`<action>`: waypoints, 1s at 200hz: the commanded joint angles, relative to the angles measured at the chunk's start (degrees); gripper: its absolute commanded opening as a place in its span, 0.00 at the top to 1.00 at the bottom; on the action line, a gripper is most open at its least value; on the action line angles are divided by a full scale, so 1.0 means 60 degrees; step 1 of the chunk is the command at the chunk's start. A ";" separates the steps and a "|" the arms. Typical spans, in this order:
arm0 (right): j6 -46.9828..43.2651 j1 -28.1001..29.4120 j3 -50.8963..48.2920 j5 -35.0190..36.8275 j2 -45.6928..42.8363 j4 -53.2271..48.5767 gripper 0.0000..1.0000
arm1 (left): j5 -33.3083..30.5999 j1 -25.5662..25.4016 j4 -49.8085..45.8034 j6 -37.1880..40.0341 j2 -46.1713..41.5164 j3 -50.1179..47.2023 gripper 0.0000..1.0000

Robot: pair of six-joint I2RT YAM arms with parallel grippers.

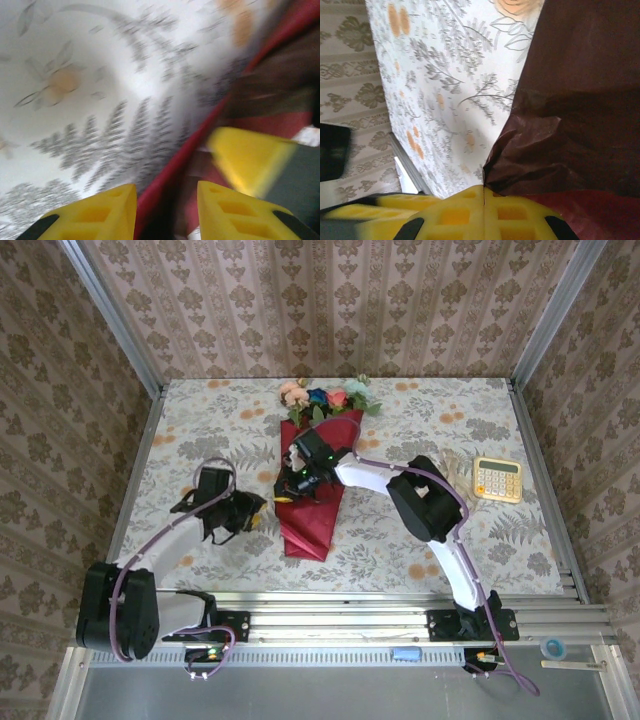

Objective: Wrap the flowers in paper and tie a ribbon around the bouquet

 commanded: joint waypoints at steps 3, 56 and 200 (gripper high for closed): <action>-0.0408 0.0067 0.0601 -0.0417 0.0490 -0.0481 1.00 | 0.0197 0.0136 0.0036 0.0242 0.0414 0.0777 0.64; -0.0649 0.0183 0.0726 -0.0162 0.0890 -0.0683 0.57 | 0.0550 0.0300 -0.0223 0.0741 0.1977 0.2211 0.59; 0.0035 0.0288 -0.0826 0.0242 0.0300 0.1198 0.33 | 0.0793 0.0771 -0.2394 0.0866 -0.0263 0.0811 0.83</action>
